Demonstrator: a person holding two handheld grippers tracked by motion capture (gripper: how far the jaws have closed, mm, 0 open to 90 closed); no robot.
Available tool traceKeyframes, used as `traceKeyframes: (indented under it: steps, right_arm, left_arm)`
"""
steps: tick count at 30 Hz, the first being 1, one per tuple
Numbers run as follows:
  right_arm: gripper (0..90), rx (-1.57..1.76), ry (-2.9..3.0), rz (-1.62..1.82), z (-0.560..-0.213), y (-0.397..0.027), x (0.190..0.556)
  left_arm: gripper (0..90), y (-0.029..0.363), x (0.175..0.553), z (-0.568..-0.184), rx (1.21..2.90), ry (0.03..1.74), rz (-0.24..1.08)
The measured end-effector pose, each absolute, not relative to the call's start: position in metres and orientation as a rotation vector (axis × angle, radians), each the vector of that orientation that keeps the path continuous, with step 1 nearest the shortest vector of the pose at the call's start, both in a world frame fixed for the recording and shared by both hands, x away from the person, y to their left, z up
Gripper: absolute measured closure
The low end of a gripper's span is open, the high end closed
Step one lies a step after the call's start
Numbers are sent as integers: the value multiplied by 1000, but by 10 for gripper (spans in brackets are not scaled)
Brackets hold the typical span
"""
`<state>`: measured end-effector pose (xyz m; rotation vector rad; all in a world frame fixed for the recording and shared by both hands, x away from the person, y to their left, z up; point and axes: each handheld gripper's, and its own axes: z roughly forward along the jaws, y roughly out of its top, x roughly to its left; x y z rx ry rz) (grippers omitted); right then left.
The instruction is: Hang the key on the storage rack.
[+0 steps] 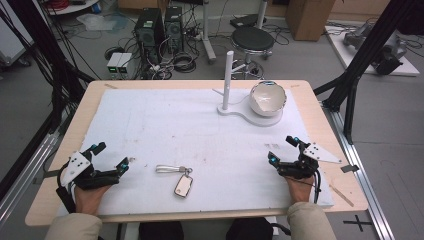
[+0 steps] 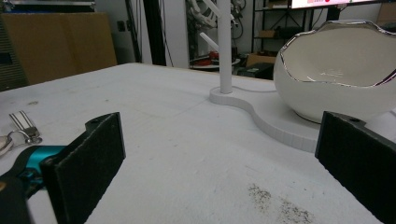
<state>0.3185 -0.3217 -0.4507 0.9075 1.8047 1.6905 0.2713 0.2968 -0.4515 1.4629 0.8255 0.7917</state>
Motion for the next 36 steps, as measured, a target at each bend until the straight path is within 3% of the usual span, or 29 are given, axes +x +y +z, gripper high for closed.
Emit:
traceKeyframes:
  steps: [18, 30, 36]
  right_arm:
    - [7, 904, 1805, 1675, -451, -320, 318]
    - [6, 905, 1803, 1676, -450, -320, 318]
    - [6, 903, 1804, 1674, -451, -320, 318]
  left_arm:
    - [17, 299, 272, -450, 1449, 811, 754]
    - [17, 296, 291, -378, 1658, 580, 677]
    - [17, 279, 313, -354, 1805, 461, 532]
